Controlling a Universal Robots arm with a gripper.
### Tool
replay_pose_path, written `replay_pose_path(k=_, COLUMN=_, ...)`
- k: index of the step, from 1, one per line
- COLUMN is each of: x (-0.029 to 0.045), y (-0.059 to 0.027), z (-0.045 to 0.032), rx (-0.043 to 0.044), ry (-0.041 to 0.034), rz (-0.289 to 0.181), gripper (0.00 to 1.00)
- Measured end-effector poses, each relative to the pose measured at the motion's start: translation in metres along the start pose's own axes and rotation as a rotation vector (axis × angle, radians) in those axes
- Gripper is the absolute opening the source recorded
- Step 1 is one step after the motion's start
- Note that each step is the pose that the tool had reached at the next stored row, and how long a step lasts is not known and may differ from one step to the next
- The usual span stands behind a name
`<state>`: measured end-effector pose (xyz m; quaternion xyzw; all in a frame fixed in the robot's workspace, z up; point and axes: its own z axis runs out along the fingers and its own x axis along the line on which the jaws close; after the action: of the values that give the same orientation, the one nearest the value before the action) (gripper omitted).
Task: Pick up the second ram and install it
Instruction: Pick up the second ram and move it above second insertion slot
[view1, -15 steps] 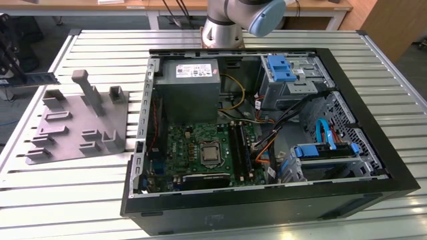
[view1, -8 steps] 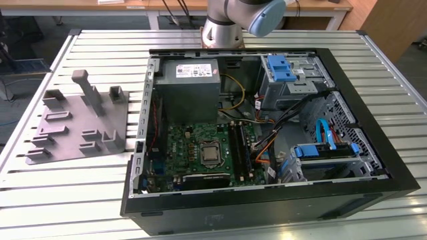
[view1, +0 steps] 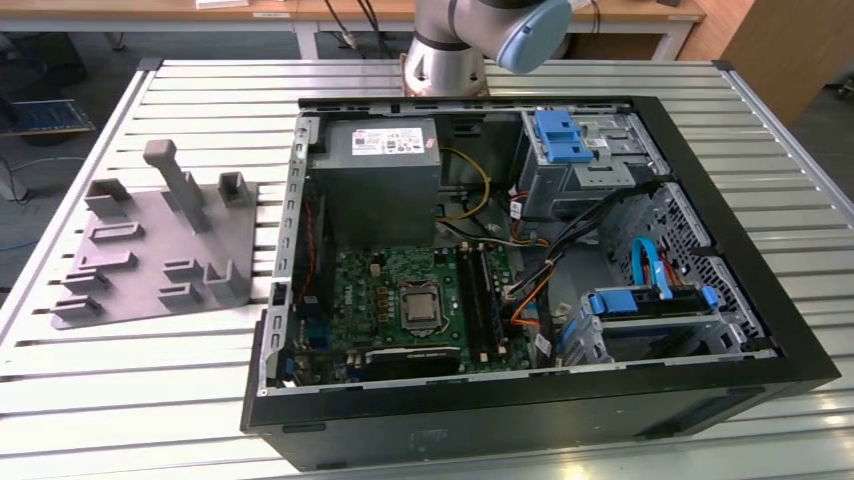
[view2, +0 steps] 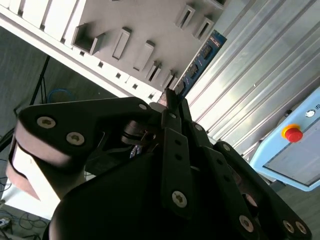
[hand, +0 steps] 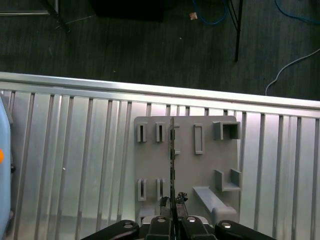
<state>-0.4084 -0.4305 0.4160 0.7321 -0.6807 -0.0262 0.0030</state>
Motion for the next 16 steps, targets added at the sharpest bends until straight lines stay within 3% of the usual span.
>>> replay_pose_path(k=6, x=0.0002, y=-0.0021, z=-0.0003, rx=-0.0003, ry=0.0002, rz=0.000, gripper=0.14)
replay_pose_path(k=16, x=0.0018, y=-0.0248, z=-0.0012, rx=-0.0002, ry=0.0003, rz=0.000, gripper=0.14)
